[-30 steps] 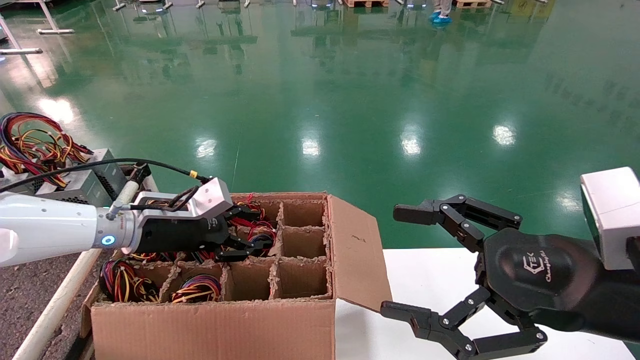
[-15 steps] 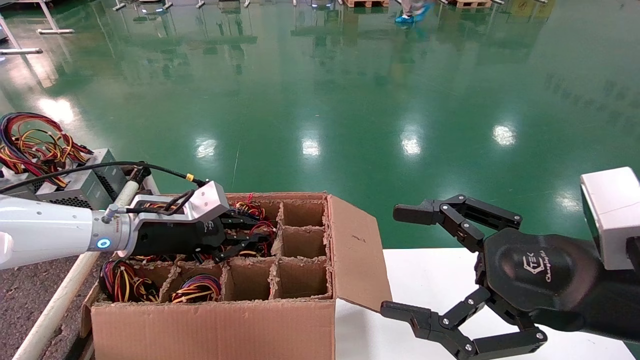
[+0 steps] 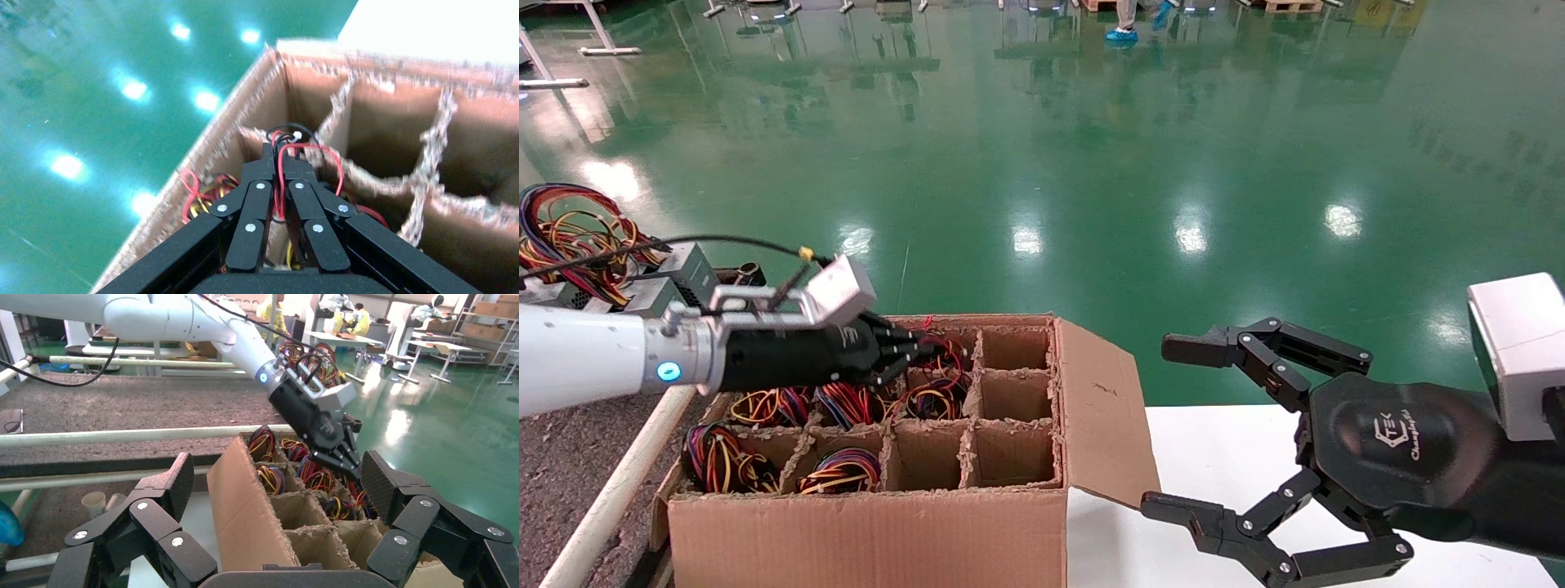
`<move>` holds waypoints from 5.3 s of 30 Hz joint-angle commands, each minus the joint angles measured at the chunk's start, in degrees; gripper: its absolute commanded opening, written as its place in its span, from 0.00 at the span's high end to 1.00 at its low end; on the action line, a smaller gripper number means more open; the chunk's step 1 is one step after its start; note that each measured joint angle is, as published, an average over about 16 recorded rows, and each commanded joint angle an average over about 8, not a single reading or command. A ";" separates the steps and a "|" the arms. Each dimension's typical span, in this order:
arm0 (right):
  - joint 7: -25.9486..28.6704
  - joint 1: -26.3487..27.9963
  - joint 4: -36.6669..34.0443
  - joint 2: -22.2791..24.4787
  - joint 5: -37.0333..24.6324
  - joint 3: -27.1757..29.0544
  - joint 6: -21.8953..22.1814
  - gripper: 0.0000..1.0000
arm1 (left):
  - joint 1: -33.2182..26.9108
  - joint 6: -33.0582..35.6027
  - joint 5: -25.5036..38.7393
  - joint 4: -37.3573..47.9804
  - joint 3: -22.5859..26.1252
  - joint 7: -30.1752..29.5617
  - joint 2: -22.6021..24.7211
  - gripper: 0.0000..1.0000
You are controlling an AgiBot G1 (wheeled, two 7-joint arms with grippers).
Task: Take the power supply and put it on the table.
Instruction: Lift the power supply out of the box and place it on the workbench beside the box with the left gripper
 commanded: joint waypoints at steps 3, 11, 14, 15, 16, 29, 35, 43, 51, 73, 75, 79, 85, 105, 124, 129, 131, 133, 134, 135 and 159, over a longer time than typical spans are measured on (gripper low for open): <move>0.00 0.00 0.00 0.00 0.00 0.00 0.00 0.00 | -1.12 1.24 -0.93 0.47 -0.61 -1.52 -0.58 1.00; 0.00 0.00 0.00 0.00 0.00 0.00 0.00 0.00 | -3.86 3.84 -2.65 0.80 -1.78 -4.91 -2.62 1.00; 0.00 0.00 0.00 0.00 0.00 0.00 0.00 0.00 | -5.04 4.95 -3.19 0.62 -2.15 -6.14 -3.53 1.00; 0.00 0.00 0.00 0.00 0.00 0.00 0.00 0.00 | -5.43 5.31 -3.36 0.51 -2.27 -6.51 -3.83 1.00; 0.00 0.00 0.00 0.00 0.00 0.00 0.00 0.00 | -5.82 5.67 -3.52 0.36 -2.37 -6.86 -4.12 1.00; 0.00 0.00 0.00 0.00 0.00 0.00 0.00 0.00 | -10.15 8.44 -5.04 -2.88 -3.48 -10.74 -7.20 1.00; 0.00 0.00 0.00 0.00 0.00 0.00 0.00 0.00 | -11.62 8.54 -5.32 -4.83 -3.73 -12.14 -7.84 1.00; 0.00 0.00 0.00 0.00 0.00 0.00 0.00 0.00 | -13.77 7.50 -5.49 -7.12 -4.09 -14.24 -8.97 1.00; 0.00 0.00 0.00 0.00 0.00 0.00 0.00 0.00 | -17.63 6.56 -5.57 -9.05 -4.54 -17.03 -10.66 1.00; 0.00 0.00 0.00 0.00 0.00 0.00 0.00 0.00 | -33.35 1.24 -1.96 -5.59 -4.05 -16.67 -14.41 1.00; 0.00 0.00 0.00 0.00 0.00 0.00 0.00 0.00 | -34.81 0.53 -1.43 -4.69 -3.86 -15.90 -14.58 1.00; 0.00 0.00 0.00 0.00 0.00 -0.01 0.00 0.00 | -37.72 -1.53 -0.07 -2.72 -3.29 -14.14 -15.13 1.00; 0.00 0.00 0.00 0.00 0.00 -0.01 0.00 0.00 | -41.45 -6.02 2.65 0.64 -1.96 -12.03 -16.73 1.00; 0.00 0.00 0.00 0.00 0.00 -0.01 0.00 0.00 | -46.21 -8.61 8.66 6.62 1.78 -13.26 -23.75 1.00; 0.00 0.00 0.00 0.00 0.01 -0.01 0.00 0.00 | -50.42 1.03 11.55 6.28 3.82 -15.00 -27.12 1.00; 0.00 0.00 0.00 0.00 0.01 -0.01 0.00 0.00 | -51.54 4.26 12.07 5.96 4.20 -14.92 -27.44 1.00; 0.00 0.00 0.00 0.00 0.01 -0.01 0.00 0.00 | -51.89 5.19 12.31 5.88 4.37 -14.74 -27.63 1.00; 0.00 0.00 0.00 0.00 0.01 -0.01 0.00 0.00 | -52.20 5.95 12.57 5.88 4.55 -14.58 -27.87 1.00; 0.00 0.00 0.00 0.00 0.01 -0.01 0.00 0.00 | -52.34 6.27 12.71 5.90 4.65 -14.52 -28.01 1.00; 0.00 0.00 0.00 0.00 0.01 -0.01 0.00 0.00 | -52.47 6.56 12.86 5.93 4.75 -14.46 -28.16 1.00; 0.00 0.00 0.00 0.00 0.01 -0.01 0.00 0.00 | -51.26 6.25 14.38 7.24 5.81 -12.60 -29.73 1.00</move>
